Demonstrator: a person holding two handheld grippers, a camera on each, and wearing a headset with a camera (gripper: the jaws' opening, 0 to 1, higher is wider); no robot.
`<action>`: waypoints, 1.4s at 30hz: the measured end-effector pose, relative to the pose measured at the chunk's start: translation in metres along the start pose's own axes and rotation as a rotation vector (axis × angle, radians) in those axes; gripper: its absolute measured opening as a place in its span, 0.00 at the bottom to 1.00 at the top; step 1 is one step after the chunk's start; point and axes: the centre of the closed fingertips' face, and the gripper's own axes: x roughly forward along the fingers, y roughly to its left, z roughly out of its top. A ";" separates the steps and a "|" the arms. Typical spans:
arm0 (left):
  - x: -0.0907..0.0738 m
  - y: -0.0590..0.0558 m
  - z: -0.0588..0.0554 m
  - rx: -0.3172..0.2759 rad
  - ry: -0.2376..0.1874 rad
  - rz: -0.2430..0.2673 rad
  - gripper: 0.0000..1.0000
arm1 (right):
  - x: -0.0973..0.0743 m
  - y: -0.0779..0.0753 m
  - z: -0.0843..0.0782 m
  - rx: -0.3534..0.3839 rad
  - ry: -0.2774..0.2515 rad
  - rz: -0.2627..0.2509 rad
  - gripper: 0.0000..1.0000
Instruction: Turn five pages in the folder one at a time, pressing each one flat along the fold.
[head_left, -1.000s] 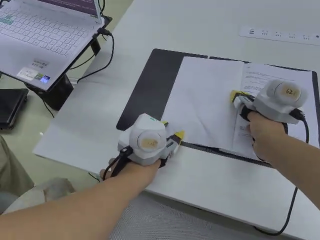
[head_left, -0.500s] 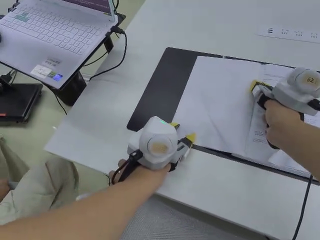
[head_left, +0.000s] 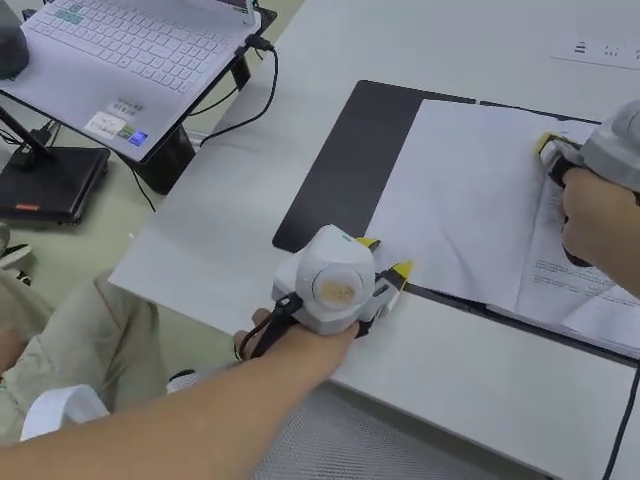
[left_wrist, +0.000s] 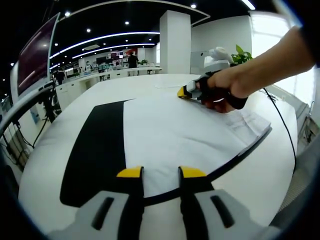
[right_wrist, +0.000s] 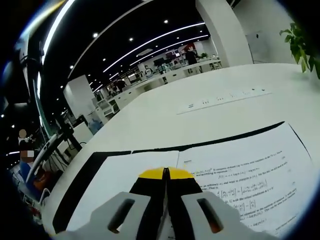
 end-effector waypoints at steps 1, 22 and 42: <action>0.000 0.000 0.000 -0.001 -0.001 0.000 0.26 | 0.004 -0.002 0.002 0.001 0.003 -0.003 0.00; 0.001 0.001 0.000 -0.009 -0.009 0.001 0.26 | 0.006 0.001 0.006 -0.006 0.014 0.001 0.00; 0.001 0.000 -0.001 -0.006 -0.005 0.001 0.26 | -0.033 0.014 -0.017 0.005 0.040 0.081 0.00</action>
